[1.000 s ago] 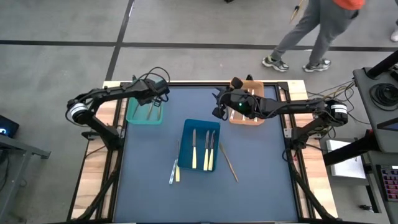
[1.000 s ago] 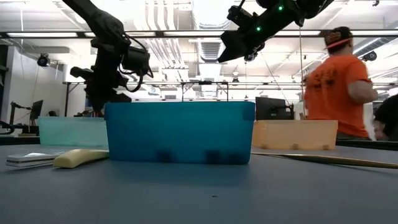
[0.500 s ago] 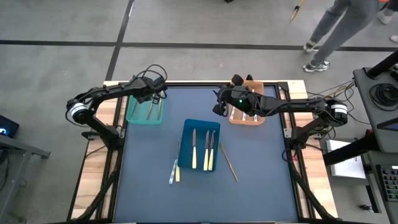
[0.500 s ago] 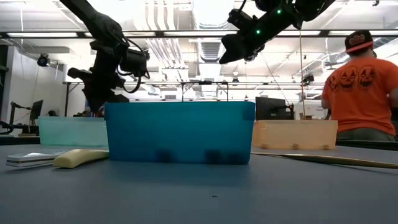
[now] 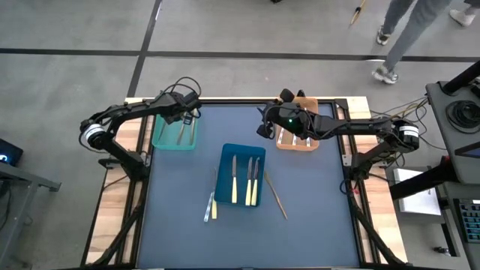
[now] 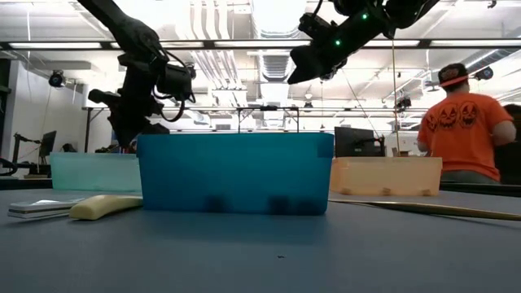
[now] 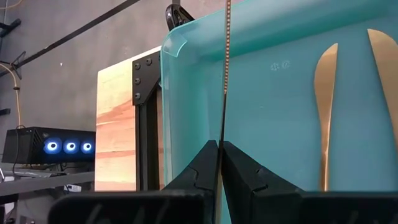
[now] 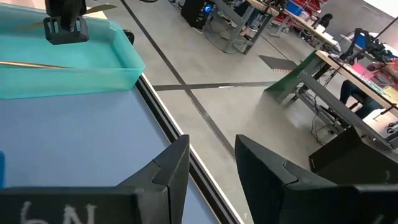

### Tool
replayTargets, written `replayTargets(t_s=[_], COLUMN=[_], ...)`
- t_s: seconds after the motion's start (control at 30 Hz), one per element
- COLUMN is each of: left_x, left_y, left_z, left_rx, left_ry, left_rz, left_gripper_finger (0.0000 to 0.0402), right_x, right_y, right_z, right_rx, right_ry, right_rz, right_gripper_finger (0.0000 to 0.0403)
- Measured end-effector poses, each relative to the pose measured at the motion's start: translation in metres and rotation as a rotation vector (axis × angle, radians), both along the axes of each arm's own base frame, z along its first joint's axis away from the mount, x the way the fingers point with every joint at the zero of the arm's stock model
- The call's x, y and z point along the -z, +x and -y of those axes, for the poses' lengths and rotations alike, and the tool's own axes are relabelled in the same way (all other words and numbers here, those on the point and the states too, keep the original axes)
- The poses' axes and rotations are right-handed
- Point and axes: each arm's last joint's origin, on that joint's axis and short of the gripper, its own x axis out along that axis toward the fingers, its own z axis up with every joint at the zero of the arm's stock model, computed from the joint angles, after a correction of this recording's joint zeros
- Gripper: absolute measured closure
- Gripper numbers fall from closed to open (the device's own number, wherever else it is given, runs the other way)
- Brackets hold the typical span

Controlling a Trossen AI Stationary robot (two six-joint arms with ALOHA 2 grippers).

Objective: Sort silverware by color (type)
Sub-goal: Put the right gold knife into the light blue bin

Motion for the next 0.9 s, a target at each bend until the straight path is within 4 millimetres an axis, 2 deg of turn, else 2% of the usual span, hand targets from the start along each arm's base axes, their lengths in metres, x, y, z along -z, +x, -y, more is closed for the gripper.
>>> replayTargets(t_s=[0.27, 0.63, 0.9], left_x=[0.0000, 0.0000, -0.0001], left_y=[0.0000, 0.0001, 0.0004], left_z=[-0.0001, -0.0002, -0.0003], left_rx=[-0.001, -0.001, 0.000], left_ry=[0.000, 0.001, 0.004], left_rz=[0.002, 0.002, 0.005], left_gripper_finger=[0.0398, 0.0337, 0.0325], right_x=[0.0000, 0.0002, 0.0003], right_y=[0.0000, 0.0000, 0.0000], right_z=[0.0000, 0.0000, 0.0000], right_rx=[0.000, 0.000, 0.000], right_ry=[0.000, 0.000, 0.000], right_rz=[0.000, -0.001, -0.003], right_gripper_finger=[0.0282, 0.0282, 0.0282])
